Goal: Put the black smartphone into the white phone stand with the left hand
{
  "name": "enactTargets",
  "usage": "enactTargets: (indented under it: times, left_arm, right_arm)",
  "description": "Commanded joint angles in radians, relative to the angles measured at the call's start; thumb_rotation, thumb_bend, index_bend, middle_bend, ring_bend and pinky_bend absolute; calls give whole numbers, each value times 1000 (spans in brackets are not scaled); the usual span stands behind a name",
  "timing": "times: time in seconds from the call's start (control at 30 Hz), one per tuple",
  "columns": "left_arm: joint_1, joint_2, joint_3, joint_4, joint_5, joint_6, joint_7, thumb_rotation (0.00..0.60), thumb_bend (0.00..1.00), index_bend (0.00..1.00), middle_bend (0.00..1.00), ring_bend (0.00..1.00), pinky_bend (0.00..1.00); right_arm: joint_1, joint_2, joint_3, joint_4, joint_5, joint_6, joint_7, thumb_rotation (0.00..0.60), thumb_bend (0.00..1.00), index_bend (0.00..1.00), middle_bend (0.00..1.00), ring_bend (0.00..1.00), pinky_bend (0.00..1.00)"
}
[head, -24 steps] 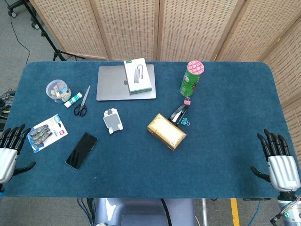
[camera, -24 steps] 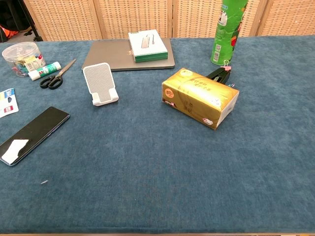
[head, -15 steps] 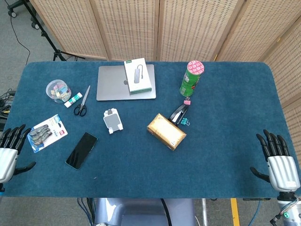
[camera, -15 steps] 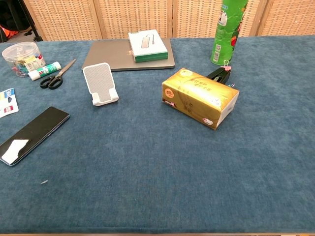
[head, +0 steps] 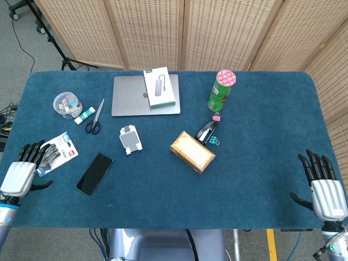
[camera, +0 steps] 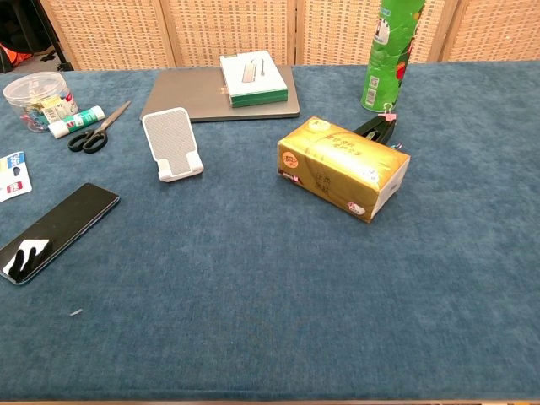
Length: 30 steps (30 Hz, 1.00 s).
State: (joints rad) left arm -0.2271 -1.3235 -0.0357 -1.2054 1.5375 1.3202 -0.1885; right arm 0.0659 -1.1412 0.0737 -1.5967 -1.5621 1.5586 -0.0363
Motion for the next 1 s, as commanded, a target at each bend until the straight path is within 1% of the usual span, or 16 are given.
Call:
enactTargets:
  times: [0.03,0.1,0.13,0.43,0.7,0.83,1.0]
  left_arm:
    - [-22,-36,3,38,-10,-38,-18,600,0,0,0,0,0]
    - [-34,-57,4,61,-21,-67,-11,600,0,0,0,0,0]
    - [-42,-79,-8,79,-45,-89,4,600,0,0,0,0,0]
    - [-69,-122,-29,94,-77,-114,46,600,0,0,0,0,0]
    - [-100,-161,-33,92,-97,-158,117,600,0,0,0,0,0]
    - [-110,-186,-24,96,-108,-180,167,600,0,0,0,0,0]
    - [-116,-199,-15,91,-107,-189,189,600,0,0,0,0,0]
  right_arm:
    - [1,1,0,0,1,-2,3,600,0,0,0,0,0]
    - [2,1,-2,0,0,-6,7,600,0,0,0,0,0]
    - [3,4,-4,1,-2,-10,10,600,0,0,0,0,0]
    - [4,12,-8,-3,-6,-15,21,600,0,0,0,0,0]
    - [5,17,-7,-5,-1,-19,32,600,0,0,0,0,0]
    - [5,19,-7,-6,-1,-19,37,600,0,0,0,0,0]
    - [3,21,-6,-7,0,-16,43,600,0,0,0,0,0]
